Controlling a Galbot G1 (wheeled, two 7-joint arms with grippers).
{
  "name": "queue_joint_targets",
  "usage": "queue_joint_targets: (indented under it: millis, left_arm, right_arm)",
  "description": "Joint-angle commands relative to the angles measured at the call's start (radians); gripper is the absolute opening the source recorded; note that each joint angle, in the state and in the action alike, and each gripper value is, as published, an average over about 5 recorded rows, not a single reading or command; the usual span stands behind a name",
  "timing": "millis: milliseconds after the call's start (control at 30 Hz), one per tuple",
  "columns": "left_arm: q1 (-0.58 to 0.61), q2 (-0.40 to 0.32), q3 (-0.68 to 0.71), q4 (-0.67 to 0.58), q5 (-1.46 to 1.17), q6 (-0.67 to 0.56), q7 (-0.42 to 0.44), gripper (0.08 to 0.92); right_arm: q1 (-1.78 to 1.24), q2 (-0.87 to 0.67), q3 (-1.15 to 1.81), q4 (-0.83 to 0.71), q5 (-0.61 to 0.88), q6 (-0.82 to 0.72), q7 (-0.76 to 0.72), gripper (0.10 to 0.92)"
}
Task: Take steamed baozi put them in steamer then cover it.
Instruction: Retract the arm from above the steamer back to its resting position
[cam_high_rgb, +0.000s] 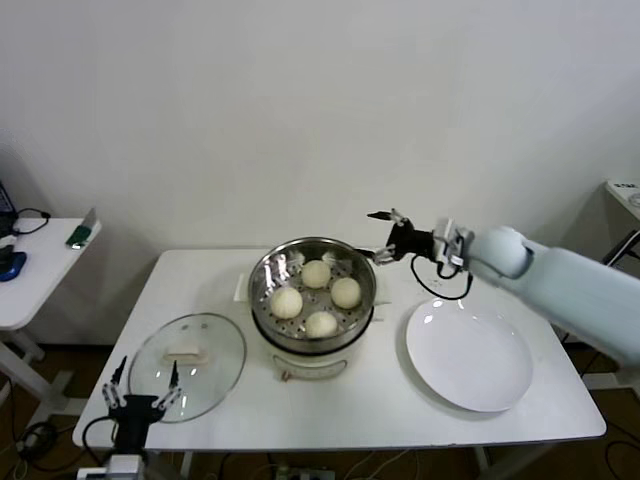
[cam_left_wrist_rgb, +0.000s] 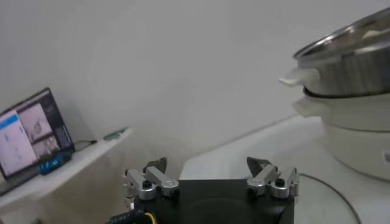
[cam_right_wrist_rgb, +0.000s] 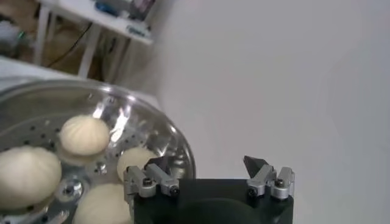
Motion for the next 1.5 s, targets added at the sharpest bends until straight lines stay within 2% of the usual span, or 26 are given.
queue_joint_targets:
  millis: [33, 233, 433, 667, 867, 1133, 1500]
  left_arm:
    - [-0.020, -0.007, -0.012, -0.035, 0.120, -0.004, 0.003, 0.823]
    - [-0.027, 0.008, -0.034, -0.032, 0.325, 0.002, 0.030, 0.823]
    - [-0.013, 0.029, -0.066, -0.069, 0.726, 0.030, 0.074, 0.823]
    - [-0.003, 0.057, -0.039, -0.084, 1.093, 0.094, 0.102, 0.823]
    - [-0.042, 0.073, 0.017, -0.006, 1.187, 0.123, 0.102, 0.823]
    - [-0.097, 0.062, 0.052, 0.104, 1.247, 0.094, 0.125, 0.823]
    - [-0.218, 0.033, 0.076, 0.270, 1.249, 0.068, 0.038, 0.823]
  right_arm:
    - [-0.822, -0.076, 0.865, 0.137, -0.158, 0.057, 0.107, 0.823]
    - [-1.055, 0.038, 1.093, 0.169, -0.223, 0.048, 0.113, 0.823]
    - [-1.203, 0.226, 1.274, 0.190, -0.238, 0.011, 0.125, 0.823]
    - [-1.307, 0.357, 1.385, 0.214, -0.276, -0.012, 0.123, 0.823]
    - [-1.344, 0.392, 1.422, 0.196, -0.312, -0.007, 0.122, 0.823]
    - [-1.359, 0.402, 1.439, 0.183, -0.339, -0.003, 0.120, 0.823]
    - [-1.349, 0.411, 1.434, 0.159, -0.369, 0.003, 0.118, 0.823]
